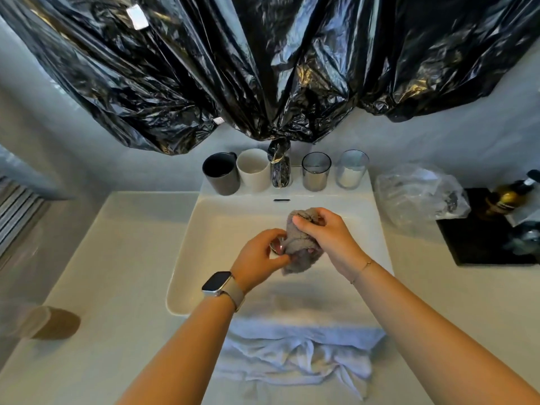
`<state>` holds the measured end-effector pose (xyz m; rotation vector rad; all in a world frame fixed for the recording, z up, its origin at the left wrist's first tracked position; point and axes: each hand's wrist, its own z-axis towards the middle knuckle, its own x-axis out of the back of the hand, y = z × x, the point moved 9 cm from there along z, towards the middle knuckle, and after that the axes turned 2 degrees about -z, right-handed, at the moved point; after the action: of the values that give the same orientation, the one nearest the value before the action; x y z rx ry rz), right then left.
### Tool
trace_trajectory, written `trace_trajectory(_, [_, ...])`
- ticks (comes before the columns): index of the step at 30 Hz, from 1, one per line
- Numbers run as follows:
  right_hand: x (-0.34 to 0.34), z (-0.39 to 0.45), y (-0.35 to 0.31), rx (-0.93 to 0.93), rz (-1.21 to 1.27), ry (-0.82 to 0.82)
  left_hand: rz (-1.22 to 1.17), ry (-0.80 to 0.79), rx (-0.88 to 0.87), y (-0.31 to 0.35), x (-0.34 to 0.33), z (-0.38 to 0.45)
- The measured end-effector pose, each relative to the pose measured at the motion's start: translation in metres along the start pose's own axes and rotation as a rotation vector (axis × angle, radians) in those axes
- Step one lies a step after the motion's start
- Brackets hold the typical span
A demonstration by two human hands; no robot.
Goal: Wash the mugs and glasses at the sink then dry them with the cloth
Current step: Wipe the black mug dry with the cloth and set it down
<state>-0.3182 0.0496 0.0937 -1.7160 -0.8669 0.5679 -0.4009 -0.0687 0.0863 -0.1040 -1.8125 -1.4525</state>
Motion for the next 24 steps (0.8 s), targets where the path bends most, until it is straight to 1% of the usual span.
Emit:
trace_trajectory(2, [0.009, -0.003, -0.003, -0.013, 0.016, -0.014, 0.031, -0.016, -0.033, 0.002, 0.004, 0.004])
trace_trajectory(4, [0.013, -0.008, -0.003, -0.031, 0.049, -0.043, -0.005, -0.081, -0.061, 0.007, 0.005, 0.009])
trace_trajectory(6, [0.010, -0.012, -0.004, -0.036, 0.100, -0.076, -0.080, -0.159, -0.035, 0.011, 0.003, 0.014])
trace_trajectory(8, [0.007, -0.015, -0.008, -0.014, 0.094, -0.092, -0.115, -0.256, -0.010, 0.018, -0.002, 0.018])
trace_trajectory(11, [0.013, -0.016, -0.015, 0.025, 0.030, -0.027, -0.066, -0.374, -0.023, 0.019, -0.002, 0.020])
trace_trajectory(13, [0.023, -0.016, -0.014, 0.028, 0.003, 0.033, -0.022, -0.369, -0.046, 0.016, 0.012, 0.023])
trace_trajectory(15, [0.031, -0.015, -0.008, 0.019, -0.134, 0.080, -0.033, -0.330, -0.046, 0.011, 0.030, 0.029])
trace_trajectory(17, [0.035, -0.015, -0.003, 0.046, -0.405, 0.099, -0.123, -0.303, -0.038, 0.012, 0.044, 0.036])
trace_trajectory(18, [0.033, -0.015, -0.001, 0.082, -0.585, 0.079, -0.160, -0.306, -0.038, 0.013, 0.048, 0.038])
trace_trajectory(19, [0.028, -0.015, 0.004, 0.119, -0.742, 0.024, -0.168, -0.317, -0.046, 0.015, 0.050, 0.040])
trace_trajectory(20, [0.021, -0.015, 0.011, 0.140, -0.826, -0.055, -0.157, -0.334, -0.058, 0.017, 0.049, 0.041])
trace_trajectory(21, [0.012, -0.014, 0.018, 0.139, -0.813, -0.136, -0.144, -0.354, -0.065, 0.019, 0.048, 0.042])
trace_trajectory(24, [-0.022, -0.011, 0.023, 0.162, -0.539, -0.293, -0.164, -0.412, -0.076, 0.022, 0.041, 0.044])
